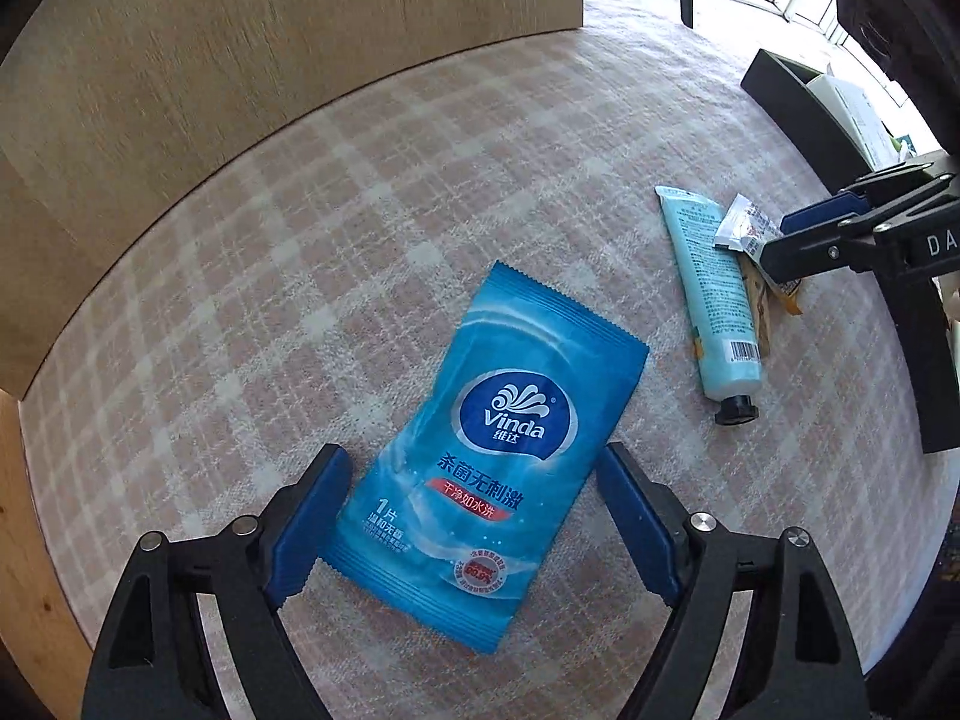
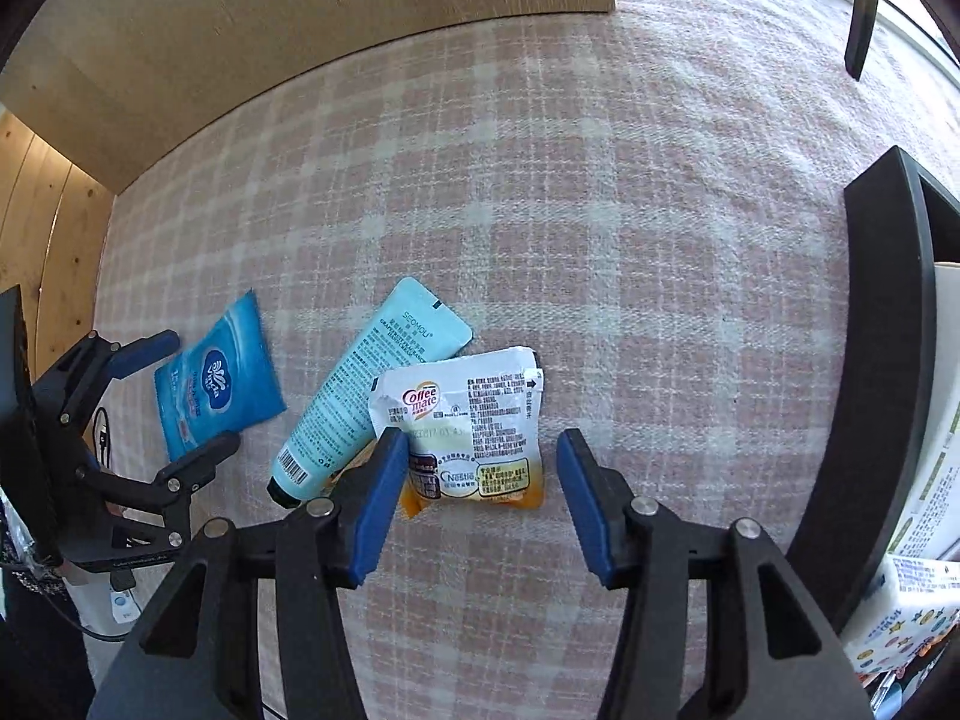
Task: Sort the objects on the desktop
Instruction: 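Grasp the Vinda packet with left tool while right tool grasps the Coffee-mate sachet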
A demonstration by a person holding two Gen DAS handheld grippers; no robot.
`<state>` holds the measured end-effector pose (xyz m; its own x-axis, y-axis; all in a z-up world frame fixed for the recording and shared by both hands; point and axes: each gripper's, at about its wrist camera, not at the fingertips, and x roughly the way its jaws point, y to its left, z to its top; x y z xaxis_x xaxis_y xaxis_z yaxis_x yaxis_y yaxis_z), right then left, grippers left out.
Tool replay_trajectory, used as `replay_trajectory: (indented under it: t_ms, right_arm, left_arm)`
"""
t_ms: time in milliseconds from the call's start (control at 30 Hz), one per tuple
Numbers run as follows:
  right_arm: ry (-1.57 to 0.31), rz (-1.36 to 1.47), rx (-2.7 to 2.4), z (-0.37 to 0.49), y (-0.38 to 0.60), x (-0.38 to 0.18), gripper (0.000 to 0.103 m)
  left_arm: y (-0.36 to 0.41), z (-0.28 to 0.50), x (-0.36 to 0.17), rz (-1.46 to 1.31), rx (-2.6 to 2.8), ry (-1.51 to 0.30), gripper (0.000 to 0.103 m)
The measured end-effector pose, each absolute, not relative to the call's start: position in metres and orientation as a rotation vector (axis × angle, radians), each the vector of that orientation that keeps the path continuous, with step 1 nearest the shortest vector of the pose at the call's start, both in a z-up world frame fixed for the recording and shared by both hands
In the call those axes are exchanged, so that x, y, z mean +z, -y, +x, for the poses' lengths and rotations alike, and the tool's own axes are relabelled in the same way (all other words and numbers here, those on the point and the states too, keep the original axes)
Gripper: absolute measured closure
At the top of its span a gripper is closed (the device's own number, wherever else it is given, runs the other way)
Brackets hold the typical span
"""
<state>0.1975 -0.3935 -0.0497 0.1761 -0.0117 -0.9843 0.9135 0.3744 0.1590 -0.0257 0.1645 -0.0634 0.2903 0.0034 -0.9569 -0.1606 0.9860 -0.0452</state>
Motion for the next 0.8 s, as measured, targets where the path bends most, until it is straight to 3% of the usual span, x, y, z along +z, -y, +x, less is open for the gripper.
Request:
replay_trajectory:
  t_ms: [100, 233, 333, 400, 500, 567, 767, 800]
  right_arm:
    - [-1.204, 0.978, -0.831, 0.196, 0.394, -0.049, 0.062]
    - [-1.203, 0.978, -0.830, 0.195, 0.394, -0.048, 0.067]
    - [-1.194, 0.981, -0.831, 0.197, 0.392, -0.045, 0.072]
    - [-1.182, 0.989, -0.831, 0.192, 0.391, -0.043, 0.077]
    - [-1.156, 0.993, -0.844, 0.183, 0.394, -0.037, 0.085]
    - [-1.140, 1.002, -0.846, 0.175, 0.397, -0.032, 0.102]
    - [-1.137, 0.997, -0.805, 0.179, 0.402, -0.032, 0.102]
    - [-1.145, 1.003, -0.792, 0.182, 0.400, -0.032, 0.093]
  left_arm:
    - [-0.162, -0.026, -0.060, -0.141, 0.108, -1.259, 0.037]
    - [-0.164, -0.029, -0.059, -0.157, 0.127, -1.230, 0.048]
    - [-0.169, -0.031, -0.057, -0.190, 0.171, -1.214, 0.066]
    - [-0.175, -0.032, -0.056, -0.219, 0.202, -1.209, 0.084]
    - [-0.182, -0.038, -0.054, -0.274, 0.217, -1.209, 0.090]
    - [-0.183, -0.039, -0.054, -0.275, 0.219, -1.211, 0.091]
    - [-0.186, -0.046, -0.056, -0.268, 0.215, -1.213, 0.091]
    - [-0.186, -0.049, -0.056, -0.264, 0.211, -1.213, 0.091]
